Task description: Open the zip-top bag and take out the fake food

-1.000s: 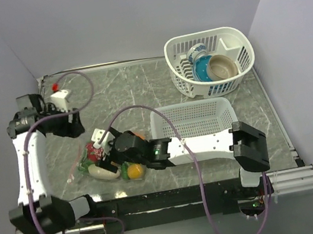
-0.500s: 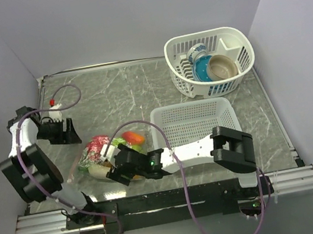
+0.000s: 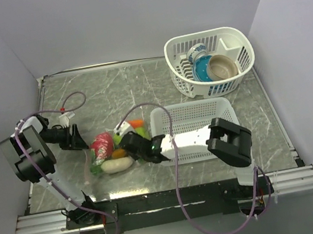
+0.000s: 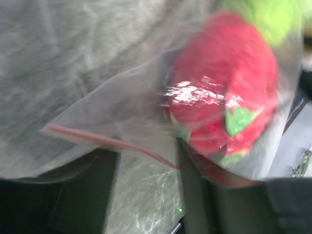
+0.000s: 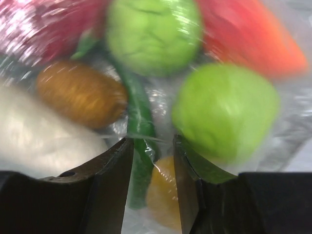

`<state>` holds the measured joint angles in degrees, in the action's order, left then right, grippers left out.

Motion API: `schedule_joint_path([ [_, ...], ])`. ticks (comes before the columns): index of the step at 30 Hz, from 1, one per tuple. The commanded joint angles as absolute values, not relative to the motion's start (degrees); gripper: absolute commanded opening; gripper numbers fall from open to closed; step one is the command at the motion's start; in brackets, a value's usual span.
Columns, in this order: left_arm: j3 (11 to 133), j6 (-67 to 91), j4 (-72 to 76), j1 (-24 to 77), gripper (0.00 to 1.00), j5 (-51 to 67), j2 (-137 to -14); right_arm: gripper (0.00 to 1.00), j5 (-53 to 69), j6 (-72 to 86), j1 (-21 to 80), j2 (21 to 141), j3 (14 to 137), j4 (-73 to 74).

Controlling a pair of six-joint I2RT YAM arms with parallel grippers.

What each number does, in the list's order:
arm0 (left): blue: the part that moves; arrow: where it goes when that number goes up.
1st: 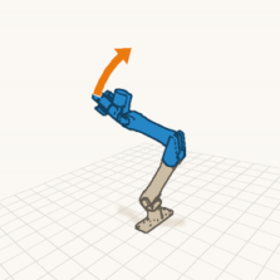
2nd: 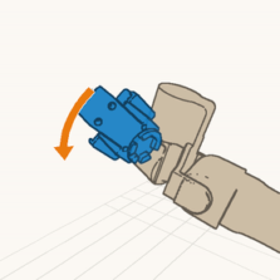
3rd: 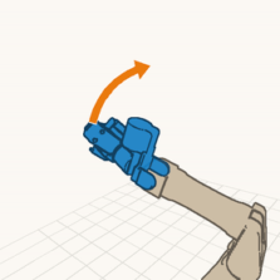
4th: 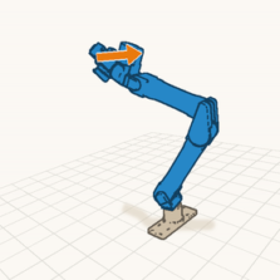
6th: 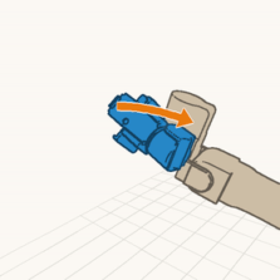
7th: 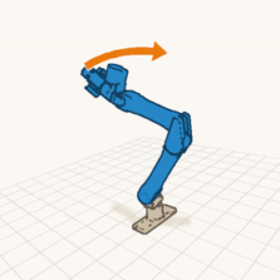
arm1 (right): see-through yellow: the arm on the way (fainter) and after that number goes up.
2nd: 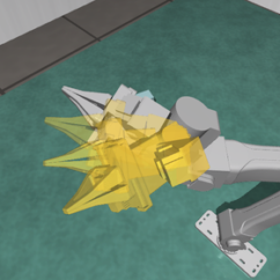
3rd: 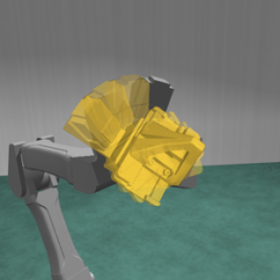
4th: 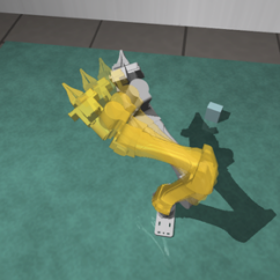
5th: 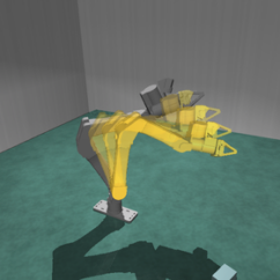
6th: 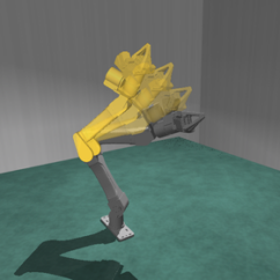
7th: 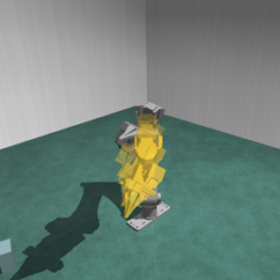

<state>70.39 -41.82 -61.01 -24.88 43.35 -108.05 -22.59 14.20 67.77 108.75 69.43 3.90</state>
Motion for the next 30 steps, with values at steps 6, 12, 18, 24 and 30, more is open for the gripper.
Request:
schedule_joint_path([
  [6, 72.3, -41.8, -65.5, -16.9, 0.01, 51.3, -102.1, 0.76, -24.5, 15.5, 66.1, 108.4, 72.2, 5.8],
  [12, 82.8, -41.5, -76.0, -16.2, 0.01, 55.6, -99.1, 0.91, -29.0, 11.0, 68.6, 101.5, 64.6, -3.7],
  [18, 94.4, -30.0, -78.6, -15.7, 0.01, 53.5, -93.1, 0.95, -31.3, 7.1, 72.0, 92.7, 55.3, -18.3],
  [24, 100.3, -20.5, -78.4, -13.5, 0.01, 52.6, -88.8, 0.96, -33.9, 3.7, 76.5, 93.2, 55.3, -27.7],
  [30, 104.5, -8.9, -74.3, -12.0, 0.01, 52.0, -84.1, 0.97, -34.0, 1.3, 78.1, 96.7, 58.7, -36.0],
])
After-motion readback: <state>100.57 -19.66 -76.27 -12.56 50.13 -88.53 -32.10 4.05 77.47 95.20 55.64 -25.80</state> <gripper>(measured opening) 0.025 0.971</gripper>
